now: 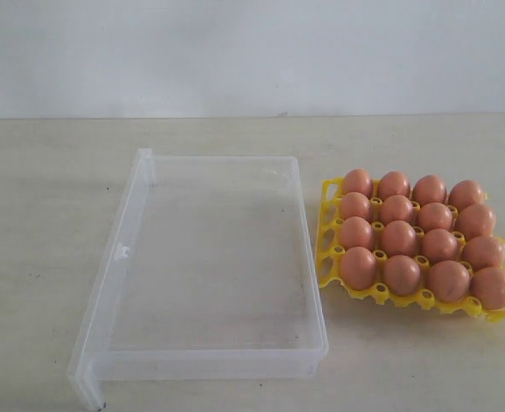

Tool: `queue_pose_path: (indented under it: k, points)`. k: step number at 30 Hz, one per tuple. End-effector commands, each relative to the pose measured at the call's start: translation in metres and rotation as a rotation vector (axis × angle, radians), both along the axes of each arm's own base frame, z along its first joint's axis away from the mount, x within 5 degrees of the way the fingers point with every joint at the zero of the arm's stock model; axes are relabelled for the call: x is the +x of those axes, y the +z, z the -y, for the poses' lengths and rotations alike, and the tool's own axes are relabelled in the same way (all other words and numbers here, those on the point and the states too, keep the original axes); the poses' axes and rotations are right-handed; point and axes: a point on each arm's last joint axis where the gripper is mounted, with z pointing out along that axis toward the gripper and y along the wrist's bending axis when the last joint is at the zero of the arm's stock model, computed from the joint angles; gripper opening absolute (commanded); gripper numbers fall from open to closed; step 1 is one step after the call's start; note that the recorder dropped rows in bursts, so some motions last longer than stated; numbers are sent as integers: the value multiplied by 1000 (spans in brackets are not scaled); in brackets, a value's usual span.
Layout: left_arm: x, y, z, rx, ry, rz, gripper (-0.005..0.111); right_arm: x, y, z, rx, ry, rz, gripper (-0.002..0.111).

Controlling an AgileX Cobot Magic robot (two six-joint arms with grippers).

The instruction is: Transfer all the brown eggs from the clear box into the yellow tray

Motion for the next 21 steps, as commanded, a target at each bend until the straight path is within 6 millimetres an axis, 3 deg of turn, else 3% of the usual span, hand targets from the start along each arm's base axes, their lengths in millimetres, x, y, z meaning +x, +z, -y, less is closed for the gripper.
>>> queue_pose_path:
  k: [1, 4, 8, 10, 13, 21]
  points:
    - [0, 1, 0, -7, -2, 4, -4, -15, -53, 5, 79, -16, -67, 0]
    - [0, 1, 0, -7, -2, 4, -4, -19, -76, 3, 83, 1, -175, 0]
    - [0, 1, 0, -7, -2, 4, -4, -21, -86, 2, 87, 5, -268, 0]
    - [0, 1, 0, -7, -2, 4, -4, -20, -99, 6, 96, -42, -404, 0]
    - [0, 1, 0, -7, -2, 4, -4, -26, -130, 15, 116, -166, -744, 0]
    - [0, 1, 0, -7, -2, 8, -4, -37, -132, 13, 111, -133, -715, 0]
